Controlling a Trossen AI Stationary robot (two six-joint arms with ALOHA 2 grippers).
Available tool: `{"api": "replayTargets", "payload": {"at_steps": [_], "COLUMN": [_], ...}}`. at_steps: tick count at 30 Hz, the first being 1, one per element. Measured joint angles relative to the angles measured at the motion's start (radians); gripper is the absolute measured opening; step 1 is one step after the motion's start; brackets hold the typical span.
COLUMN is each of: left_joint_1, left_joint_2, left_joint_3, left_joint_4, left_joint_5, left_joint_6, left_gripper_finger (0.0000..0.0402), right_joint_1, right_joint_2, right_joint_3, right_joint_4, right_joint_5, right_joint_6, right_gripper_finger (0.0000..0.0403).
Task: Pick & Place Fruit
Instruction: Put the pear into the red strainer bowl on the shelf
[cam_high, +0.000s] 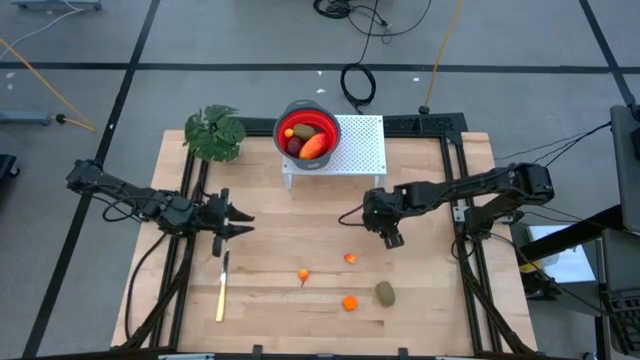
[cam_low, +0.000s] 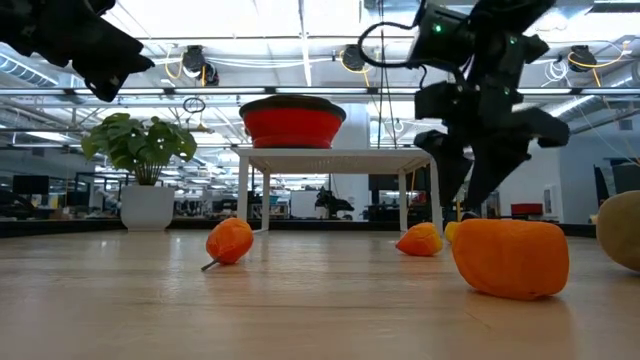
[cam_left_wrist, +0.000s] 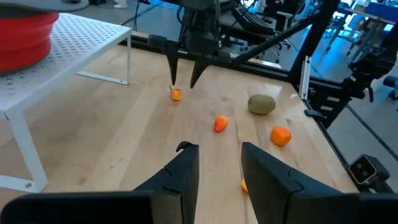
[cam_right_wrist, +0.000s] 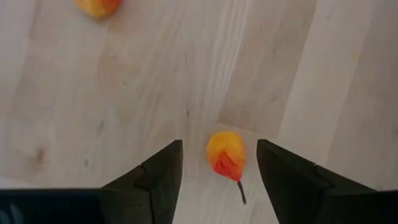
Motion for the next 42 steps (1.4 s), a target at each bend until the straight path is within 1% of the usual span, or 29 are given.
{"api": "replayTargets", "payload": {"at_steps": [11, 13, 17, 24, 27, 31, 42], "left_joint_1": [0.000, 0.000, 0.000, 0.000, 0.000, 0.000, 0.000], "left_joint_2": [0.000, 0.000, 0.000, 0.000, 0.000, 0.000, 0.000], "left_joint_3": [0.000, 0.000, 0.001, 0.001, 0.001, 0.001, 0.001], "left_joint_4": [0.013, 0.013, 0.014, 0.015, 0.016, 0.016, 0.016], "left_joint_5": [-0.006, -0.006, -0.007, -0.007, -0.007, -0.007, -0.007], "left_joint_6": [-0.008, -0.010, -0.021, -0.058, -0.058, -0.062, -0.058], "left_gripper_finger": [0.0118, 0.0118, 0.0118, 0.0118, 0.0118, 0.0118, 0.0118], "right_joint_1": [-0.007, -0.008, -0.023, -0.046, -0.051, -0.058, -0.066], "right_joint_2": [0.000, 0.000, 0.000, -0.001, 0.000, 0.000, 0.000], "right_joint_3": [-0.129, -0.146, -0.182, -0.194, -0.195, -0.195, -0.195], "right_joint_4": [0.182, 0.194, 0.213, 0.244, 0.285, 0.278, 0.279], "right_joint_5": [0.019, 0.037, 0.035, 0.026, 0.031, 0.031, 0.028], "right_joint_6": [0.006, 0.007, 0.033, 0.035, 0.034, 0.031, 0.033], "right_gripper_finger": [0.0201, 0.0201, 0.0201, 0.0197, 0.0191, 0.0180, 0.0127]}}
